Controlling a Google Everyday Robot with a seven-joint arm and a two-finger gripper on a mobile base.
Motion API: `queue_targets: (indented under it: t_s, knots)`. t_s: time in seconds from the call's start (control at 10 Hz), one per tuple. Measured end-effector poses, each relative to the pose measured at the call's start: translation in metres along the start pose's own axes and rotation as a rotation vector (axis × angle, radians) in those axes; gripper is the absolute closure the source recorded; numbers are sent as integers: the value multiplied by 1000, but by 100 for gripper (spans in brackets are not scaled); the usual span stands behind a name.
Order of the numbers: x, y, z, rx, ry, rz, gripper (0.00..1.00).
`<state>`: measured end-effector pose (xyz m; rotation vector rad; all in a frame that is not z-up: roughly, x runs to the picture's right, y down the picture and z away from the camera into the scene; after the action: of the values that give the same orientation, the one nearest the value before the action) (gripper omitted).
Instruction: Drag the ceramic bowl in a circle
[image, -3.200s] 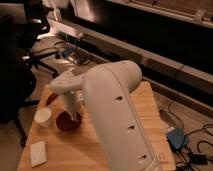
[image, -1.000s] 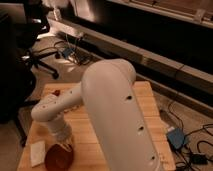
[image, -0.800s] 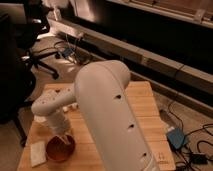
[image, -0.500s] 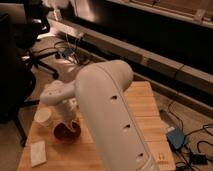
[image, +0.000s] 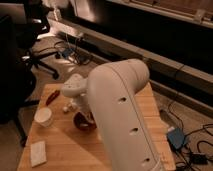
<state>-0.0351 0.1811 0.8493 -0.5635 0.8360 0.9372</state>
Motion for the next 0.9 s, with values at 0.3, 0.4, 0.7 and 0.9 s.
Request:
queue_targets:
  t_s: [0.3, 0.4, 0.7, 0.9]
  knots:
    - [67, -43, 20, 75, 107, 15, 100]
    - [91, -42, 24, 88, 143, -11, 100]
    - [147, 11, 28, 46, 213, -134, 100]
    - [163, 55, 27, -2, 228, -213, 100]
